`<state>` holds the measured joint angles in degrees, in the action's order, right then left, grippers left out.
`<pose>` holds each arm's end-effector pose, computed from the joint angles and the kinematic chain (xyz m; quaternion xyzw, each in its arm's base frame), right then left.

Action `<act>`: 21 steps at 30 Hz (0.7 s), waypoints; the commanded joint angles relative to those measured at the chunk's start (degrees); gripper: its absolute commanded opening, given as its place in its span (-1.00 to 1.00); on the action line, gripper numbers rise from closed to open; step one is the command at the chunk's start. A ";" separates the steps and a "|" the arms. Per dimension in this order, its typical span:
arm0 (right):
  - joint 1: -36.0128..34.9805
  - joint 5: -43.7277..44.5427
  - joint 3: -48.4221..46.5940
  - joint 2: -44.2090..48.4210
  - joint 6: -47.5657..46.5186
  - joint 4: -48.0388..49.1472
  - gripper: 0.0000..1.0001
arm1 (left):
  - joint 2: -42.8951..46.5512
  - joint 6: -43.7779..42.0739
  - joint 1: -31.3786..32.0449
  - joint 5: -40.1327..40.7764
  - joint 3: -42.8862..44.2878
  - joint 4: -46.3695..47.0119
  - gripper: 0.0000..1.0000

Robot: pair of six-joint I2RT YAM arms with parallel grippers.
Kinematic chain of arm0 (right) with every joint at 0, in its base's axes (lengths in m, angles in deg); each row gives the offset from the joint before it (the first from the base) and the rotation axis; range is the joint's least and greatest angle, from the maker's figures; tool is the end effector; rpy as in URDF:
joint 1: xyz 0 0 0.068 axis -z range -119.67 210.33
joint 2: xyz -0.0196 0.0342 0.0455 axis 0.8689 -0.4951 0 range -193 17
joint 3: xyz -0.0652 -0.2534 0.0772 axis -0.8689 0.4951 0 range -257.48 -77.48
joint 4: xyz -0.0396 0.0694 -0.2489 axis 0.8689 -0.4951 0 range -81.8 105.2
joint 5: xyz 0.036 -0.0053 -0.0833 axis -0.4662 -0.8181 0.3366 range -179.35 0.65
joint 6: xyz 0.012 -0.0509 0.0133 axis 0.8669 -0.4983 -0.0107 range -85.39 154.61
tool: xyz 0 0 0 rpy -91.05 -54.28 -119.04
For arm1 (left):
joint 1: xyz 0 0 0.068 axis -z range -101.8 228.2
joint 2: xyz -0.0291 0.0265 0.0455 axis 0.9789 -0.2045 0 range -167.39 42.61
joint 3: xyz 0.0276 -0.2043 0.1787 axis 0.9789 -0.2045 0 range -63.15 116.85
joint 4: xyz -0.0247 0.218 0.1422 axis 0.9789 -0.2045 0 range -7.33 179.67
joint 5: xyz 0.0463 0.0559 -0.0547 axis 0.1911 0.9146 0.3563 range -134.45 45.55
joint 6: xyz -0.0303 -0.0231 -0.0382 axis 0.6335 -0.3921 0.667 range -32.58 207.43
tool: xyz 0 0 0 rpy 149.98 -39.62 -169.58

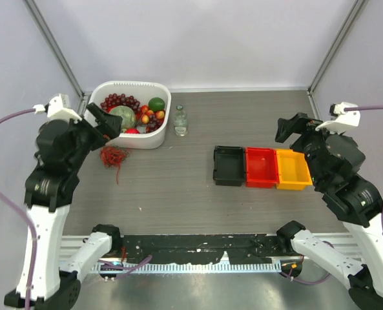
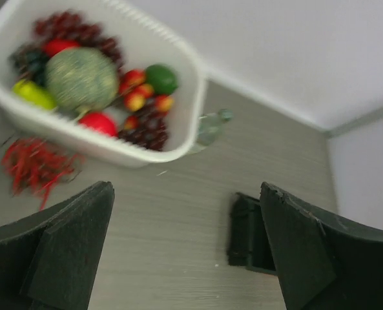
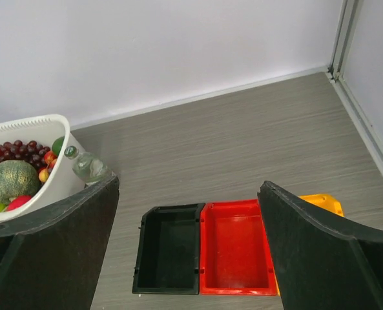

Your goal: Untangle the cables

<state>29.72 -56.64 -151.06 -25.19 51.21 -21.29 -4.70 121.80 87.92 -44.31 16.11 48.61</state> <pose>0.1009 0.0373 0.4604 0.1023 0.7258 0.0690 0.6767 0.1235 -0.0211 0.4707 -0.1633 0.7433 -0.2426 0.6016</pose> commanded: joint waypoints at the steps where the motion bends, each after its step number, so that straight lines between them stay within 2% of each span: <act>1: 0.03 -2.29 -1.13 -5.08 2.91 -1.92 0.88 | -11.29 7.26 -0.49 23.45 -0.24 -15.44 0.99; 2: 0.11 -3.08 -1.30 -6.22 2.65 -2.79 0.88 | -13.84 8.42 -1.36 25.59 -1.47 -16.06 0.99; 4: 0.11 -3.44 -1.65 -8.95 2.82 -4.46 0.88 | -17.71 8.43 -3.46 23.78 -4.63 -14.06 0.99; 7: 0.03 -10.09 0.45 -8.43 1.95 -3.68 0.88 | -21.24 12.20 -9.43 16.76 -12.44 -6.17 0.99; 9: 0.11 -13.70 3.00 -6.50 2.47 -1.14 0.88 | -23.26 13.79 -13.92 15.85 -16.49 -0.28 0.99; 12: 0.11 -17.67 6.33 -2.99 3.26 0.80 0.88 | -26.07 13.36 -14.90 19.88 -19.66 7.37 0.99; 17: 0.11 -20.66 8.01 -0.70 3.53 0.98 0.88 | -34.06 11.69 -17.71 16.13 -21.00 14.78 0.99; 18: 0.11 -21.28 8.01 -0.35 3.61 0.81 0.88 | -35.90 11.34 -18.24 14.29 -20.30 14.69 0.87; 19: 0.11 -21.89 8.01 -0.43 3.70 0.63 0.88 | -37.58 11.33 -18.68 11.05 -18.98 13.82 0.60; 20: 0.11 -23.03 8.01 -0.35 3.70 0.63 0.88 | -38.99 11.25 -18.85 8.41 -18.36 13.03 0.22; 21: 0.03 -23.39 8.19 -0.08 3.70 0.63 0.88 | -39.26 11.16 -18.86 5.86 -18.44 12.93 0.03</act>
<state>29.72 -75.96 -143.06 -25.41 54.33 -23.44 -40.22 133.84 70.26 -29.89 -4.65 57.88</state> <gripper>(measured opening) 0.939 0.734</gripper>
